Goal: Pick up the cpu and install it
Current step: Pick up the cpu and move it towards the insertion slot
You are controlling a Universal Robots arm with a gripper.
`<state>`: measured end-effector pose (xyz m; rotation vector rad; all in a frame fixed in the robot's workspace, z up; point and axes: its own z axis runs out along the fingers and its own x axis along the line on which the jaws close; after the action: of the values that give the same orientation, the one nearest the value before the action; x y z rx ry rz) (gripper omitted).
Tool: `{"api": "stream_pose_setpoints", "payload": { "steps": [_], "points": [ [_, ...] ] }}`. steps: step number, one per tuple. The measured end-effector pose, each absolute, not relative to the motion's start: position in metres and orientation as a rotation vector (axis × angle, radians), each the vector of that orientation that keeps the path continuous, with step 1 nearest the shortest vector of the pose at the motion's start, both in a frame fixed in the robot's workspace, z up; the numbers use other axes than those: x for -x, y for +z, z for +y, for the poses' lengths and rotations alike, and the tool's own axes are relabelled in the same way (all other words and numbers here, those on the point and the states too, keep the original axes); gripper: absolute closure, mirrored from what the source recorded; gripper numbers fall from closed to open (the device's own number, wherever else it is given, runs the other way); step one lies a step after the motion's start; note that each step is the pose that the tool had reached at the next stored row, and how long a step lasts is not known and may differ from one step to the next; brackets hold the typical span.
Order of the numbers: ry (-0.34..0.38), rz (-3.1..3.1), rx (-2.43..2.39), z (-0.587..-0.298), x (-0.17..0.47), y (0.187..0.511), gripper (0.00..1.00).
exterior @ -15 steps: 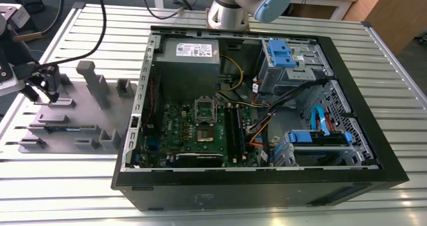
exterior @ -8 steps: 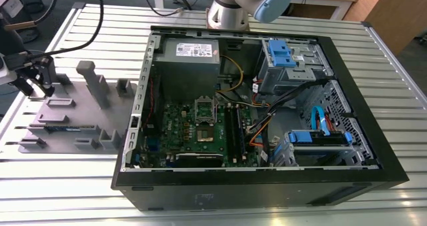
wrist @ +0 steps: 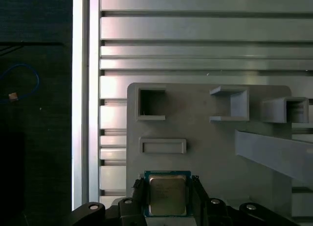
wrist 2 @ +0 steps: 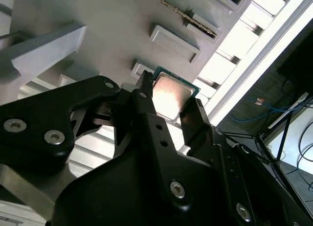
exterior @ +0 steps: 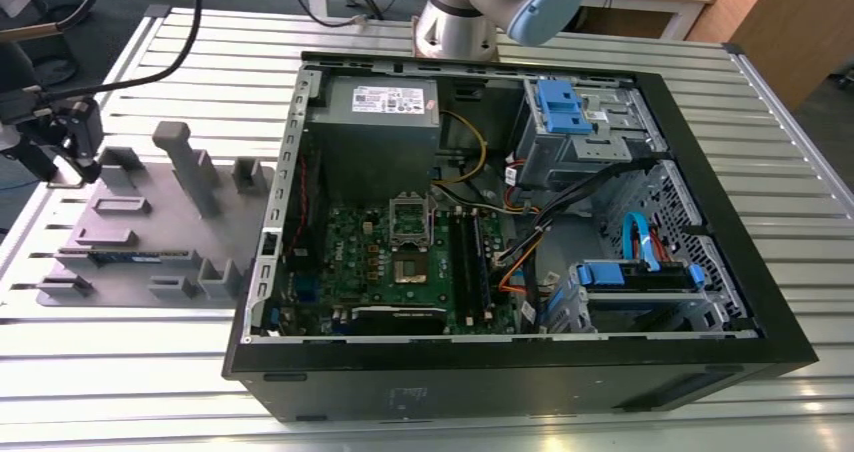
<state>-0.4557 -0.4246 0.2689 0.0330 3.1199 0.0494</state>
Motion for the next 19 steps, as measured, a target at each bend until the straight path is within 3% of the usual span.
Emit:
{"api": "stream_pose_setpoints", "payload": {
  "steps": [19],
  "points": [
    [0.049, 3.120, -0.033, -0.4246, 0.4557, 0.2785, 0.53]
  ]
}}
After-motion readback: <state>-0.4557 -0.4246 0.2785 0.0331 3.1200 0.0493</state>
